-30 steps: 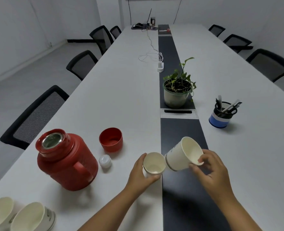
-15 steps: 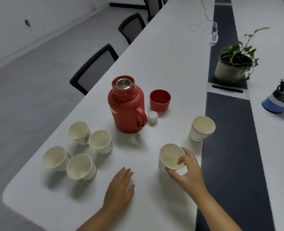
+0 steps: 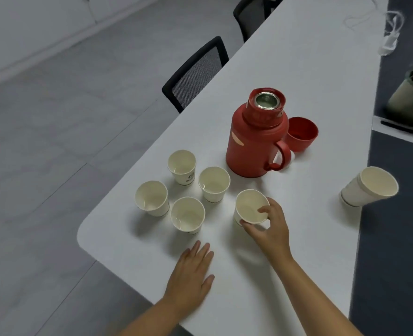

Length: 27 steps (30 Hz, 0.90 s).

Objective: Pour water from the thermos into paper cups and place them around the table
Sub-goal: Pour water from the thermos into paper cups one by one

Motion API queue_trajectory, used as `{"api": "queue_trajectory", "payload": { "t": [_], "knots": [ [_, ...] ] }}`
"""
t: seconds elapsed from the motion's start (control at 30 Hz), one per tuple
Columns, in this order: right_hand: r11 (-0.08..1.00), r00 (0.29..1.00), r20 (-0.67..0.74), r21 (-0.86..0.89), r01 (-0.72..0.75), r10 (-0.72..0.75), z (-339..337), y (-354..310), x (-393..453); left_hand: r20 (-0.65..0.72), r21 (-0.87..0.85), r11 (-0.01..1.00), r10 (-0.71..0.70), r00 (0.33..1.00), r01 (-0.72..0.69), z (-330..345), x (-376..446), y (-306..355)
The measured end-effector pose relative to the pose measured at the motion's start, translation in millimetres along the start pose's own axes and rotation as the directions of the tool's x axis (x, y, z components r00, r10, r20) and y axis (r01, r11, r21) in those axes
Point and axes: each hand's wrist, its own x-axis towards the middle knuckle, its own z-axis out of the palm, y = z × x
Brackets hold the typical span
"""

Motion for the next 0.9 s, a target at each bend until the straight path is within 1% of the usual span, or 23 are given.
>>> {"api": "queue_trajectory", "payload": {
  "t": [0.1, 0.2, 0.3, 0.37, 0.4, 0.47, 0.53, 0.63, 0.7, 0.8, 0.83, 0.9],
  "knots": [
    [0.998, 1.000, 0.002, -0.069, 0.009, -0.009, 4.2, -2.7, 2.4, -0.061, 0.016, 0.998, 0.056, 0.997, -0.056, 0.4, -0.4, 0.6],
    [0.994, 0.999, -0.011, -0.104, -0.039, 0.038, 5.6, -3.8, 0.3, -0.038, -0.073, 0.994, 0.078, 0.996, -0.080, -14.3, 6.7, 7.8],
    [0.996, 0.998, 0.034, -0.082, -0.041, 0.044, -1.6, -4.8, -8.2, -0.163, -0.160, 0.981, 0.087, 0.983, -0.114, -34.4, 11.2, 17.0],
    [0.997, 0.998, 0.047, -0.053, -0.049, 0.052, -9.6, -3.2, -15.0, -0.264, -0.274, 0.943, 0.114, 0.958, -0.188, -47.5, 16.6, 22.6],
    [0.998, 0.998, 0.026, -0.040, -0.056, 0.057, -14.8, -2.9, -17.5, -0.317, -0.345, 0.912, 0.110, 0.942, -0.222, -56.3, 21.8, 25.1],
    [0.997, 0.996, -0.062, -0.041, -0.059, 0.057, -26.7, -2.6, -17.6, -0.393, -0.481, 0.832, 0.077, 0.916, -0.277, -79.2, 39.5, 29.2],
    [0.996, 0.989, -0.142, -0.074, -0.052, 0.041, -37.7, -6.9, -10.3, -0.417, -0.559, 0.779, 0.035, 0.908, -0.286, -100.7, 64.9, 30.9],
    [0.993, 0.981, -0.176, -0.068, -0.097, 0.084, -44.7, -17.2, 16.5, -0.383, -0.619, 0.756, -0.056, 0.922, -0.211, -126.1, 110.4, 30.3],
    [0.991, 0.978, -0.178, -0.053, -0.123, 0.112, -43.1, -26.0, 43.6, -0.293, -0.653, 0.747, -0.097, 0.951, -0.125, -139.7, 142.9, 28.4],
    [0.990, 0.986, -0.122, -0.075, -0.121, 0.111, -36.1, -39.7, 89.7, -0.181, -0.695, 0.718, -0.127, 0.975, -0.036, -151.4, 188.1, 22.8],
    [0.989, 0.986, -0.103, -0.048, -0.137, 0.132, -32.7, -39.9, 103.7, -0.157, -0.699, 0.715, -0.135, 0.978, -0.014, -152.4, 201.2, 20.7],
    [0.966, 0.961, -0.103, 0.073, -0.250, 0.256, -27.1, -41.5, 126.9, -0.086, -0.704, 0.708, -0.165, 0.983, 0.057, -151.0, 223.7, 16.3]
  ]
}}
